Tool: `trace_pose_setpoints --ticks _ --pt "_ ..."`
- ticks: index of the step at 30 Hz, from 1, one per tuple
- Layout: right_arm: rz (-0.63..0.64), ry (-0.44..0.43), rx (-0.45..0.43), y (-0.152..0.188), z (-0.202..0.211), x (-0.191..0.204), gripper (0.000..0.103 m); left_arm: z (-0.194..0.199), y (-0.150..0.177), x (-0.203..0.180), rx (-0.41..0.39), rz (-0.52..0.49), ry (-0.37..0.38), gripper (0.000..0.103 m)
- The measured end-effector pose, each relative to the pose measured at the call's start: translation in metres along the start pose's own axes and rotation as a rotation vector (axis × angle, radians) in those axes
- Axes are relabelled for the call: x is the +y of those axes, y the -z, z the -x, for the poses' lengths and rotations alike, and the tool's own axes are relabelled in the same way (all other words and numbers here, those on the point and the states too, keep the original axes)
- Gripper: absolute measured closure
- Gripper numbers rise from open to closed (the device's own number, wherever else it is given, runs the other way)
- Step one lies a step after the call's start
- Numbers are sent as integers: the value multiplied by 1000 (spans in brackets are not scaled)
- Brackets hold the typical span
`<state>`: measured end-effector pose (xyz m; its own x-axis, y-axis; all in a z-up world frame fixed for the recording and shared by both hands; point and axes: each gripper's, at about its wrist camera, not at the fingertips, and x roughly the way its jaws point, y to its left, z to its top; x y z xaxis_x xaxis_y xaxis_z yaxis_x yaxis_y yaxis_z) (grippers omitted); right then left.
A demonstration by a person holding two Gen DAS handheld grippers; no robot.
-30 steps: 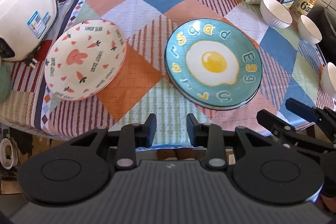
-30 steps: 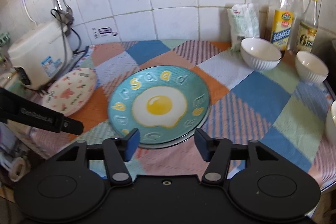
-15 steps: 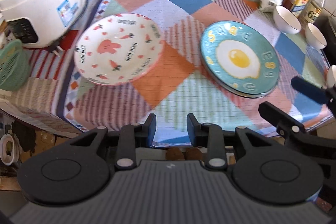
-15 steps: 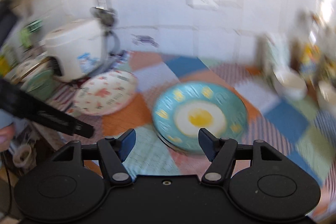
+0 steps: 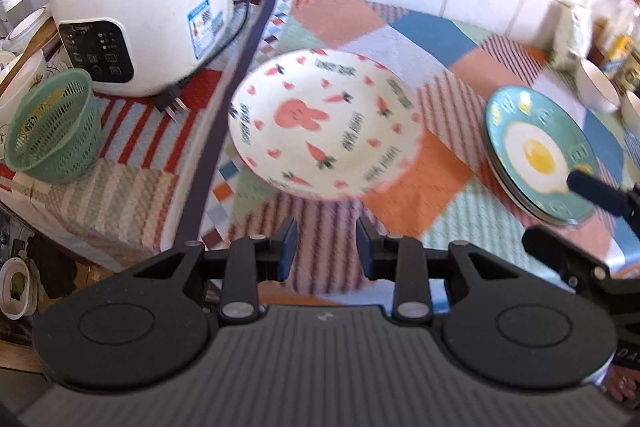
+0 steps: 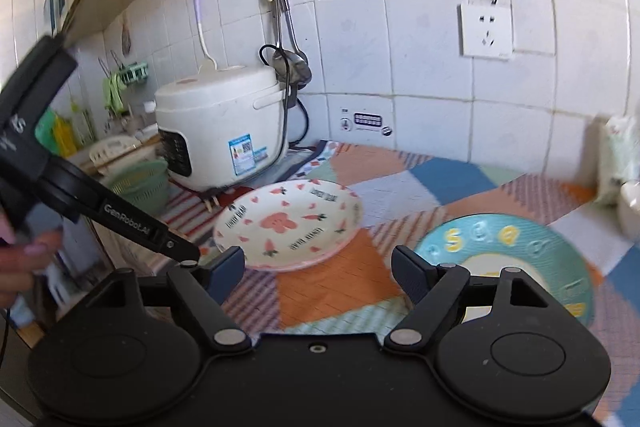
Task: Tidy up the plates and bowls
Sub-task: 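Move both grippers to the pink bunny plate and close on its rim, then lift the pink bunny plate with both grippers toward the plate stack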
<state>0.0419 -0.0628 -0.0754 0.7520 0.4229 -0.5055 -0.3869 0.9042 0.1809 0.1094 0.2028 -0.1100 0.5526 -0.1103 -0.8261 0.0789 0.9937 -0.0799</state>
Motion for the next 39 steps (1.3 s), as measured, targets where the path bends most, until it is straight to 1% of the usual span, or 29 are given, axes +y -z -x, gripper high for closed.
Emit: trace_pose_setpoints --ticks 2,4,6,9,12,14,16,18,19,23,24,27,29,31,32,34,35,37,39 --pt "-24 -15 27 1 -17 1 19 -11 -6 8 -6 18 11 72" --pt "-57 -34 45 1 -31 0 19 -20 -11 13 -18 15 50 72" --pt "-110 -70 65 4 -45 -3 19 -28 -15 17 -39 24 45 68" --pt "-146 -72 88 9 -66 -1 19 -42 -22 28 -54 48 51 62" --pt "-155 -71 109 13 -86 1 19 -59 -27 36 -39 62 23 61" --pt "-182 -83 129 15 -101 1 19 -73 -28 35 -5 -1 -26 61" --pt "-169 -74 136 17 -113 6 20 -82 -26 35 -5 -37 -71 61" --pt "-142 -60 128 19 -121 11 20 -89 -24 40 8 -28 -57 61" --pt "-151 -56 127 20 -125 11 20 -92 -24 42 6 -16 -46 61" --pt "-243 -9 120 24 -137 5 20 -104 -25 48 -2 6 -44 60" --pt "-260 -14 117 25 -139 4 20 -108 -26 48 -4 10 -43 60" --pt "-278 -23 127 25 -148 1 21 -117 -31 52 -3 19 -4 64" --pt "-290 -13 105 24 -150 -3 24 -121 -33 53 -9 17 -6 64" --pt "-297 -21 97 23 -154 -9 40 -122 -33 56 -15 26 2 66" --pt "-309 -21 104 22 -158 -12 44 -123 -33 57 -18 32 5 67" --pt "-339 -13 117 24 -164 -18 63 -123 -33 58 -24 34 6 67" --pt "-351 -5 129 25 -167 -19 69 -123 -32 56 -27 26 -3 67" --pt "-395 -23 121 28 -166 -23 69 -123 -32 52 -30 16 -22 67" --pt "-432 -44 115 31 -165 -25 69 -123 -33 54 -24 46 -19 67"
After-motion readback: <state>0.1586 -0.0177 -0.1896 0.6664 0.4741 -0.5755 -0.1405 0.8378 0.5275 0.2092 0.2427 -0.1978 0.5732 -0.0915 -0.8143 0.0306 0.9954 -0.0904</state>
